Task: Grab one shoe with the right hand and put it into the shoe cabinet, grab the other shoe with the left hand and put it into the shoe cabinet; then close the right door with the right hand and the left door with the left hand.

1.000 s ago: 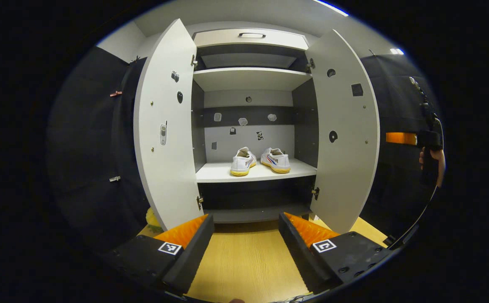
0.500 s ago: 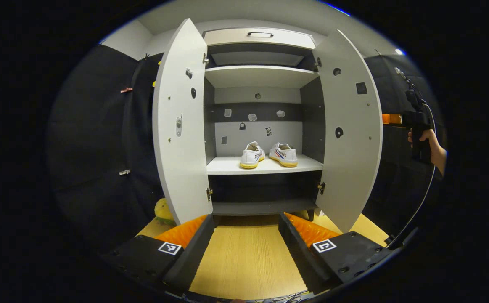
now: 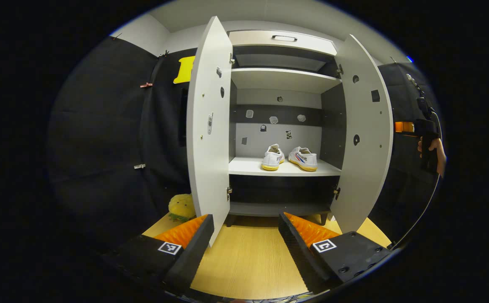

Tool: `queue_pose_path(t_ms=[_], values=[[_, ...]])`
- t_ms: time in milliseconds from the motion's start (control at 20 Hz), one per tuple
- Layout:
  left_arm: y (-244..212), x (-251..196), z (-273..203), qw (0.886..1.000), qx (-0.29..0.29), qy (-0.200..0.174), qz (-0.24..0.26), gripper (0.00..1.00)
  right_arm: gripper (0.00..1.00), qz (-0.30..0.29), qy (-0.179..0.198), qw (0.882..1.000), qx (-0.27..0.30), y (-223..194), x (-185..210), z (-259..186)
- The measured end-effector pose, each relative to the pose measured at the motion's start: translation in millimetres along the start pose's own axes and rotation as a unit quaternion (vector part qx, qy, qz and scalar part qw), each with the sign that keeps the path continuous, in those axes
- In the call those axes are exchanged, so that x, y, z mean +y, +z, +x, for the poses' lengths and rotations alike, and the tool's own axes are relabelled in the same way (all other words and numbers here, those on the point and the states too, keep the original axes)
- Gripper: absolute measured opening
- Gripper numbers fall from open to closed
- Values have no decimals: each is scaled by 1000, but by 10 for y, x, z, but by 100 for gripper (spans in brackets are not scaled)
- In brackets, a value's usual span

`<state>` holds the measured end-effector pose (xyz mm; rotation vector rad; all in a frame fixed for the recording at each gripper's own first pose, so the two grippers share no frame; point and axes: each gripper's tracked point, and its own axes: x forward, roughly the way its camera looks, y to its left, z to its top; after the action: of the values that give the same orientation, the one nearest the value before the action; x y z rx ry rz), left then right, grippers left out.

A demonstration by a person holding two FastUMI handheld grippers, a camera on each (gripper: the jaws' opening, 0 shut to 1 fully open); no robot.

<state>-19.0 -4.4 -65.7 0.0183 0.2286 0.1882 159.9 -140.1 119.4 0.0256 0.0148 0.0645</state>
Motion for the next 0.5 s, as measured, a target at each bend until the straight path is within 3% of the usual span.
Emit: queue_pose_path(t_ms=[500], values=[[-78, 808, -36, 999, 10, 41, -18, 97, 98, 8, 60, 998, 7, -189, 1299, 184]])
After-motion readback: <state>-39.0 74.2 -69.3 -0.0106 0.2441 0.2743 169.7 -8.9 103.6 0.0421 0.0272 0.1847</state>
